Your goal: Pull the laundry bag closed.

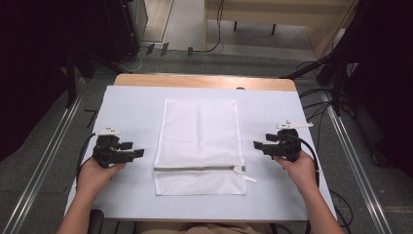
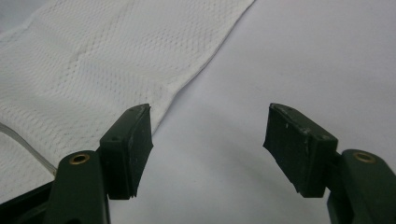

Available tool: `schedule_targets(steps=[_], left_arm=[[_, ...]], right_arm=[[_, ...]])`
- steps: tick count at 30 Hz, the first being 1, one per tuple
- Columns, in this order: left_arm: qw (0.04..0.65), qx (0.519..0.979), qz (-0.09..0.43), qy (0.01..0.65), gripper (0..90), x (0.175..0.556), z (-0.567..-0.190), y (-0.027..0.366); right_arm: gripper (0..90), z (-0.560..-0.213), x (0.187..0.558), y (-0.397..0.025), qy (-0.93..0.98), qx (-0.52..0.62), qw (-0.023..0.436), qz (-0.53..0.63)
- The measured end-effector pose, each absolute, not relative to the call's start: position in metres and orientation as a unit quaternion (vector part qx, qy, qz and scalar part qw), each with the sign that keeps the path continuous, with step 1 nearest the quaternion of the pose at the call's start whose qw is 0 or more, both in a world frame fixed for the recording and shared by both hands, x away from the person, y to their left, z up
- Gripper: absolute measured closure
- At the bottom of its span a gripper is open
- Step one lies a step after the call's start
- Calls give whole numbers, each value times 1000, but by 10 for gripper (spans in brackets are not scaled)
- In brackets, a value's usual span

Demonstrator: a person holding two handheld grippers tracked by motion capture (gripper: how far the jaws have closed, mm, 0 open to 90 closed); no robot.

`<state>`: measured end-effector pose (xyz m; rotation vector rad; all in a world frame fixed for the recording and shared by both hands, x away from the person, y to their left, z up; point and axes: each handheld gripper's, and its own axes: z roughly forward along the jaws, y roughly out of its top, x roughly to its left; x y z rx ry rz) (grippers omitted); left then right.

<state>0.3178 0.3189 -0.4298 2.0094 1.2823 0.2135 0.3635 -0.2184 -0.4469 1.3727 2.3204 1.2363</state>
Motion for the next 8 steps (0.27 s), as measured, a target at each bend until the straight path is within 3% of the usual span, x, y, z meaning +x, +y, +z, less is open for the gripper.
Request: schedule_targets(steps=[8], left_arm=[[360, 780, 83, 505, 351, 318, -430, 319]], right_arm=[[321, -449, 365, -219, 779, 464, 86, 413]])
